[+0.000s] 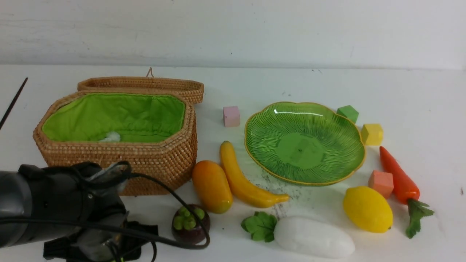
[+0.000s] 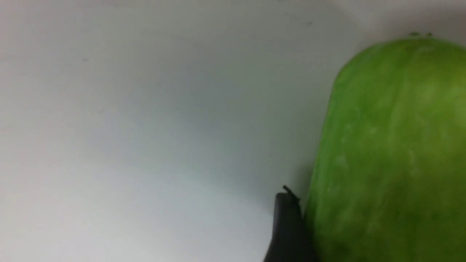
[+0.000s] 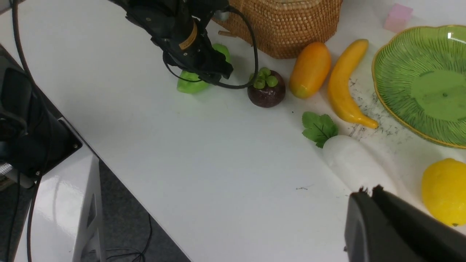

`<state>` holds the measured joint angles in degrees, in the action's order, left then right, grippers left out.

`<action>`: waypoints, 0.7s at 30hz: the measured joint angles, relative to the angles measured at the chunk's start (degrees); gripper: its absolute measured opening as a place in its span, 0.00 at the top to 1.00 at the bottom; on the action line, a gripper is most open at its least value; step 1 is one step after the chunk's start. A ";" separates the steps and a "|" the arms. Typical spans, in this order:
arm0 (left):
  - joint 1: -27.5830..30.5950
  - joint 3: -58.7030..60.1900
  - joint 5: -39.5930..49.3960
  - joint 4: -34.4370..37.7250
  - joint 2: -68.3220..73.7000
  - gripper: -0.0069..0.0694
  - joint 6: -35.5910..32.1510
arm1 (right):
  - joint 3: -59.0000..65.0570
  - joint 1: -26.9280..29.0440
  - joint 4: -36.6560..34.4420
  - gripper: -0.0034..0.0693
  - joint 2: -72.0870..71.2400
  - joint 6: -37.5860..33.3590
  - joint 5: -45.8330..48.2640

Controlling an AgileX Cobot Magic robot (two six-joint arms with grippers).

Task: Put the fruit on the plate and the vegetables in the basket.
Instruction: Take a chayote with your left arm and place it on the basket on the left.

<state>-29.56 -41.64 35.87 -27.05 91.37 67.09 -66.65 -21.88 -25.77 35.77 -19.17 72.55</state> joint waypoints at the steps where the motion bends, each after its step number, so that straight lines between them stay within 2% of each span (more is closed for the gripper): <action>1: -0.50 0.05 2.56 0.87 -1.51 0.33 -1.65 | 0.00 0.00 0.00 0.92 0.00 0.00 0.00; 2: -0.60 0.05 2.92 0.97 -1.51 0.33 -1.65 | 0.00 0.00 0.00 0.92 0.00 0.00 0.00; 6: -5.16 -0.15 8.28 3.51 -10.80 0.33 -11.65 | 0.00 0.00 0.00 0.92 0.00 0.00 0.00; 9: -9.03 -1.26 9.95 4.26 -18.48 0.33 -24.27 | 0.00 0.00 -0.02 0.92 0.00 0.00 -0.52; 12: -9.69 -3.71 10.26 4.22 -23.04 0.33 -33.98 | 0.00 0.00 -0.02 0.92 0.00 0.00 -1.23; 16: -7.43 -10.41 10.37 2.15 -25.98 0.33 -53.86 | 0.00 0.00 -0.02 0.91 0.00 0.00 -2.13; 21: 1.11 -17.89 6.29 3.97 -23.47 0.33 -79.49 | 0.00 0.00 1.04 0.90 0.00 0.00 -6.30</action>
<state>-28.45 -59.54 42.17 -23.08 67.91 -12.40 -66.65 -21.88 -24.74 35.77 -19.17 66.25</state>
